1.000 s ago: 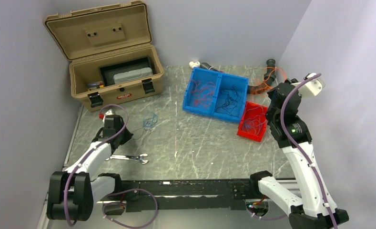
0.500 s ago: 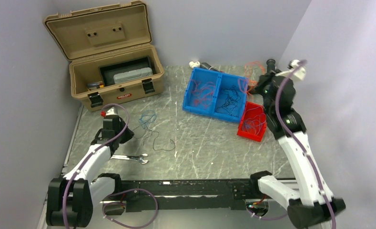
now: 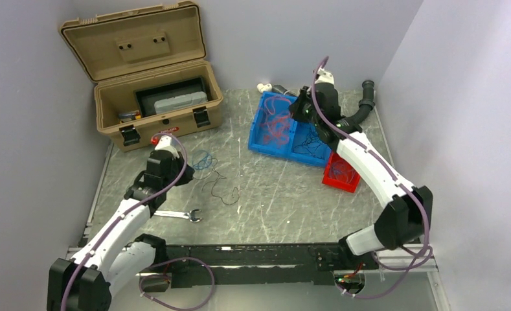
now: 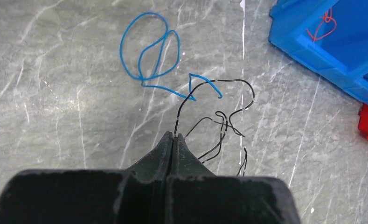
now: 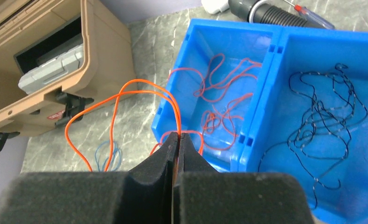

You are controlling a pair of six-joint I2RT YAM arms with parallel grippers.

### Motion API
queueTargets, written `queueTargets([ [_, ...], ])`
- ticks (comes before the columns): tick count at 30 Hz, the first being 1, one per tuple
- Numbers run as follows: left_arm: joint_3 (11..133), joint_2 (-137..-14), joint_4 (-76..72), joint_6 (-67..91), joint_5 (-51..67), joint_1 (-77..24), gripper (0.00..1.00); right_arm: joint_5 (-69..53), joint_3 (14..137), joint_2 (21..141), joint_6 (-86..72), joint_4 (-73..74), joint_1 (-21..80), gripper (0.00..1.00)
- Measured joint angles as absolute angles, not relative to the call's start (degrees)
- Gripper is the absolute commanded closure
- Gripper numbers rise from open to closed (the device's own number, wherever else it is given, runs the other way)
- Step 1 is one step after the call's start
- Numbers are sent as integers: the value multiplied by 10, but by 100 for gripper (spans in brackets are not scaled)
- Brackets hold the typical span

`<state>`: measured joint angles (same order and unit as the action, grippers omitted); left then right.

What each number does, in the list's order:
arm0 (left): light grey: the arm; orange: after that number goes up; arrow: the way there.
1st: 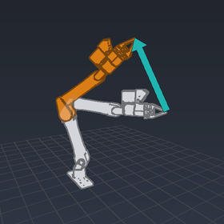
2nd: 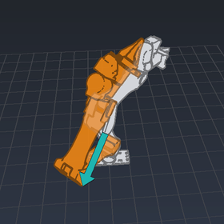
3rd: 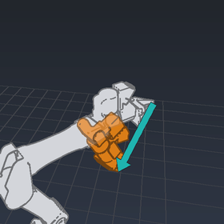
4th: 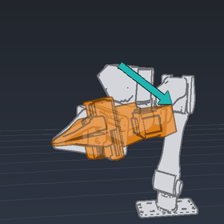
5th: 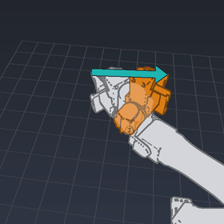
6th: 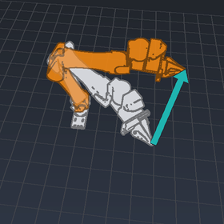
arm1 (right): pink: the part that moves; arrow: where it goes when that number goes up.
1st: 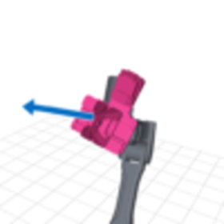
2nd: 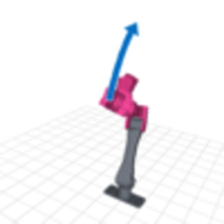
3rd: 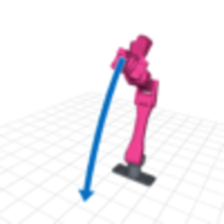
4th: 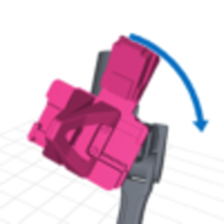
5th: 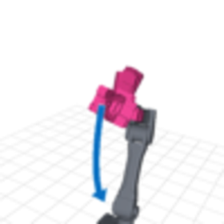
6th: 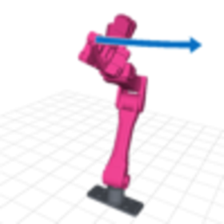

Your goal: Untangle the cables

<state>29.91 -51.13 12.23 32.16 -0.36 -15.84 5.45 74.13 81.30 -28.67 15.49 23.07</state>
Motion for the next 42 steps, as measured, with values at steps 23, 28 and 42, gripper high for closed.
queueTargets([
  [23,331,-509,136,257,15,-203,100,-128,763,934,-149,100,325,31],
  [28,334,-507,135,244,29,-203,100,-204,711,942,-124,73,394,31],
  [42,334,-488,126,232,65,-204,100,-247,685,1021,-210,-58,432,27],
])
